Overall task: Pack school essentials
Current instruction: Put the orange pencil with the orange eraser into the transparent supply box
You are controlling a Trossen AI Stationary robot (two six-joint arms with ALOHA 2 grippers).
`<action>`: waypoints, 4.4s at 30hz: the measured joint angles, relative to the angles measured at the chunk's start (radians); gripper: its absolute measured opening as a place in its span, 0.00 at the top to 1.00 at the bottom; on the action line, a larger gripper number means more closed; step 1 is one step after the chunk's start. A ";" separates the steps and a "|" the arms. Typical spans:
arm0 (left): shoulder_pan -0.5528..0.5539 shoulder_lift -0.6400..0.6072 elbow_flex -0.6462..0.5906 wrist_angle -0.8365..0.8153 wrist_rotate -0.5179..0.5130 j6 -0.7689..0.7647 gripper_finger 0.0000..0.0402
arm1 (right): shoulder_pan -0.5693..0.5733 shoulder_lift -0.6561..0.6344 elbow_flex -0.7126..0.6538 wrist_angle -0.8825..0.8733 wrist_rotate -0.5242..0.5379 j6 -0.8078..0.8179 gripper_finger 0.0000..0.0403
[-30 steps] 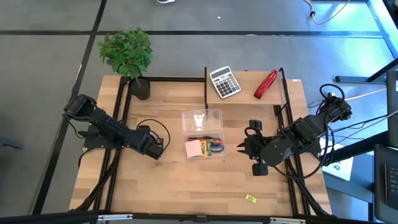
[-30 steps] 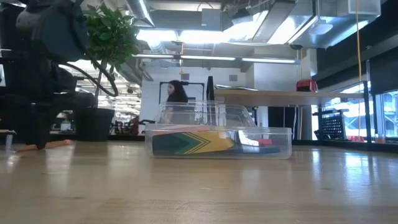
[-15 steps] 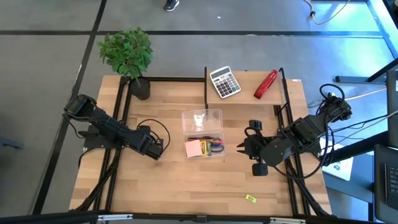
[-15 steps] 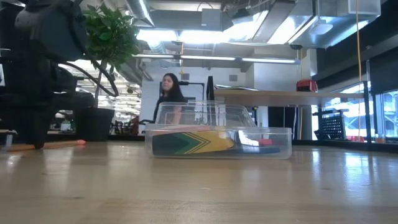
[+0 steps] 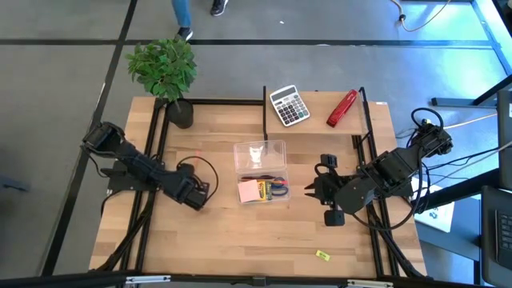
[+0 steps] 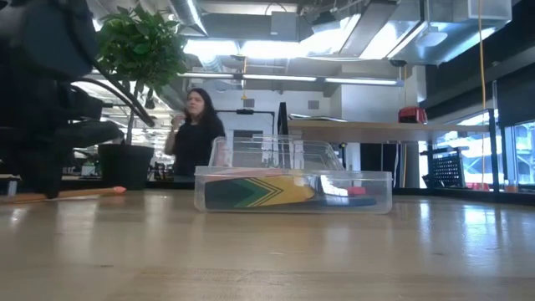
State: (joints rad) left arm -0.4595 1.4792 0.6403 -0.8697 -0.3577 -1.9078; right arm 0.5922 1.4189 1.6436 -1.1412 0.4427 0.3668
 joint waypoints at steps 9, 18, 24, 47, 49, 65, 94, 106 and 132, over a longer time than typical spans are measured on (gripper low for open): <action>-0.054 -0.001 0.001 0.000 0.000 0.010 1.00 | 0.000 0.000 0.000 -0.007 0.000 0.022 0.83; -0.073 -0.001 0.087 -0.001 -0.008 0.137 1.00 | 0.000 0.000 0.000 -0.014 0.020 0.045 0.83; -0.072 -0.002 0.197 -0.007 -0.042 0.285 1.00 | 0.000 0.000 0.000 -0.040 0.036 0.052 0.83; 0.014 -0.003 0.488 -0.006 -0.052 0.986 1.00 | 0.000 0.000 0.000 -0.081 0.170 0.115 0.83; 0.043 -0.003 0.488 0.036 -0.033 1.072 1.00 | 0.000 0.000 0.000 -0.093 0.203 0.128 0.83; 0.272 0.055 0.490 0.353 0.093 1.611 1.00 | 0.000 0.000 0.000 -0.098 0.236 0.128 0.83; 0.317 0.335 0.489 0.512 0.075 1.736 1.00 | 0.000 0.000 0.000 -0.100 0.218 0.127 0.83; 0.338 0.333 0.489 0.516 0.087 1.735 0.90 | 0.000 0.000 0.000 -0.100 0.217 0.127 0.83; 0.341 0.330 0.489 0.515 0.115 1.733 0.87 | 0.000 0.000 0.000 -0.099 0.218 0.127 0.83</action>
State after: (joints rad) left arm -0.1184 1.8095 1.1297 -0.3550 -0.2422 -0.1743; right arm 0.5922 1.4185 1.6440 -1.2406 0.6605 0.4938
